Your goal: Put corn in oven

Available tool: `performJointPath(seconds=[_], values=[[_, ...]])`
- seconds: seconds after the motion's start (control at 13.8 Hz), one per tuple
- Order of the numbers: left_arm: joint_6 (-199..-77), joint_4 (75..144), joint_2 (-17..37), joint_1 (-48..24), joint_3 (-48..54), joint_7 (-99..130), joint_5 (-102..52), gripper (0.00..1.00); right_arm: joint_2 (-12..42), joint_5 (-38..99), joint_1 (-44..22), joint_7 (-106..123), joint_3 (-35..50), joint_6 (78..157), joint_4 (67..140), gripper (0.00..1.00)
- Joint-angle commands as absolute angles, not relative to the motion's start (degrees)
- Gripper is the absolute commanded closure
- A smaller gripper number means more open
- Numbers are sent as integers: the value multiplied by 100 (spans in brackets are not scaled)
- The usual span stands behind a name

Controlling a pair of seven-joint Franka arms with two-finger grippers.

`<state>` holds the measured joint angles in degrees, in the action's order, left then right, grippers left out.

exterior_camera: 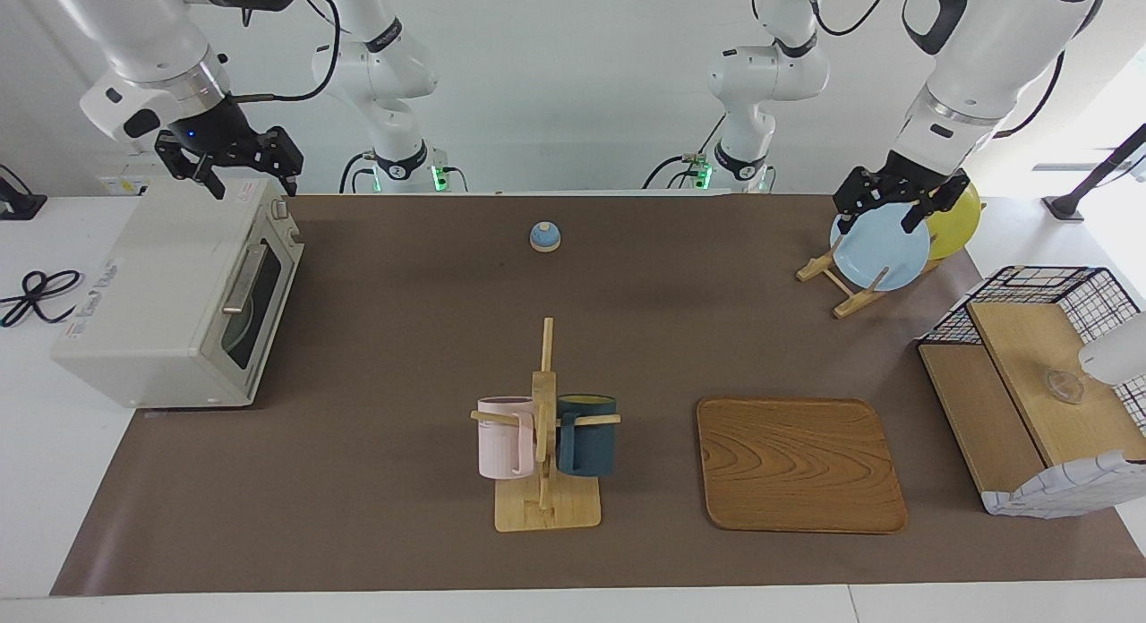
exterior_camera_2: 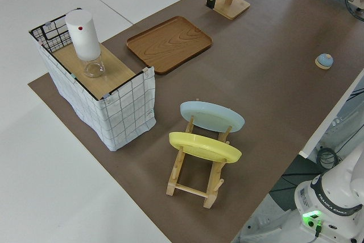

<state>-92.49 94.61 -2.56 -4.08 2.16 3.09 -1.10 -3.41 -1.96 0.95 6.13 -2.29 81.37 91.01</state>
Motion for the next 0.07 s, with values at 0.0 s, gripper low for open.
performJointPath(seconds=[0.0], values=[[-9246,9510,-343,-352,255,290,9,0,-369,-149,176,527,-150,8227,9132,0]])
